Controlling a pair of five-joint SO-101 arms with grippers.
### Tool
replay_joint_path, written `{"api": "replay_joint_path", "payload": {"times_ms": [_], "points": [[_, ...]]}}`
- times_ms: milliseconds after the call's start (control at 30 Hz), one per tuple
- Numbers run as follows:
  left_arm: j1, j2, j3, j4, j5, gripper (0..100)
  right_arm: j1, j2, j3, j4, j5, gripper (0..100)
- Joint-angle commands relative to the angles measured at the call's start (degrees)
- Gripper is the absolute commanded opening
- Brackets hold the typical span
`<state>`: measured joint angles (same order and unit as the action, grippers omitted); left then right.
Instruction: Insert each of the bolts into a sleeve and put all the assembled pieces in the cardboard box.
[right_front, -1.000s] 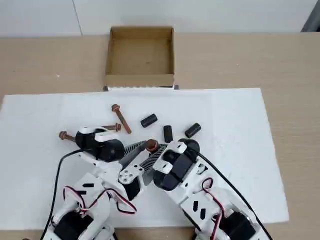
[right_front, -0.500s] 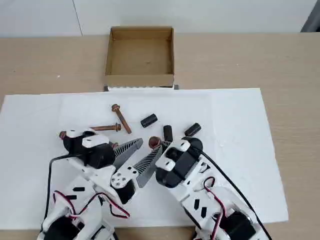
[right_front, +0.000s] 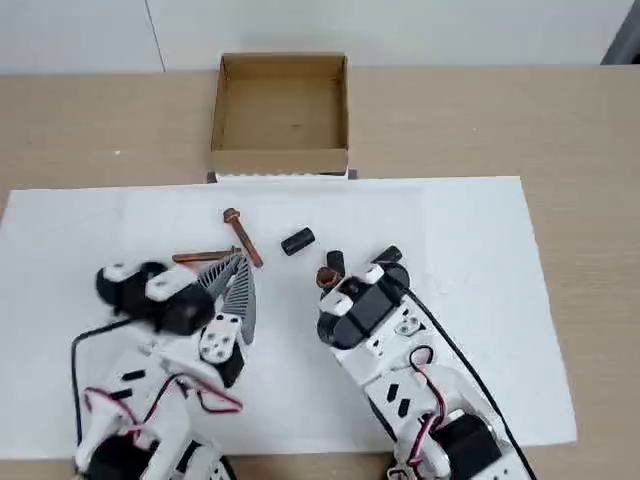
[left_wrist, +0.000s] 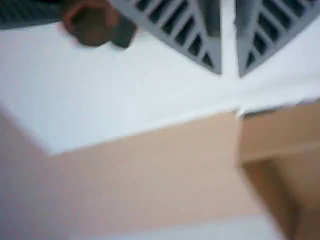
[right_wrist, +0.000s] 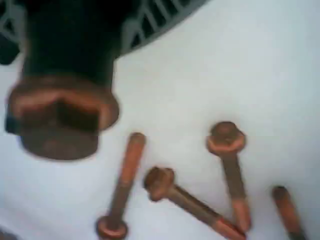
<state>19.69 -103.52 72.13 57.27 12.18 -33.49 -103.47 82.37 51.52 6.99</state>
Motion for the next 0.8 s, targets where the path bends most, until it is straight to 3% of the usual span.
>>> {"api": "replay_joint_path", "payload": {"times_ms": [0,300,433,767], "points": [[-3.87,-0.53,3.21,-1.32,-0.53,1,5.67,-0.22,0.09,-5.32,0.35,0.4],[-9.05,-0.53,15.34,-1.58,-0.62,1,9.89,10.59,-6.33,-10.15,-4.84,0.3],[-12.31,-0.53,19.03,-1.58,-0.7,1,9.98,26.07,-16.44,-14.2,-5.27,0.3],[-18.64,-0.62,21.41,-1.67,-8.97,1,14.73,71.25,-53.1,-20.79,-5.27,0.3]]}}
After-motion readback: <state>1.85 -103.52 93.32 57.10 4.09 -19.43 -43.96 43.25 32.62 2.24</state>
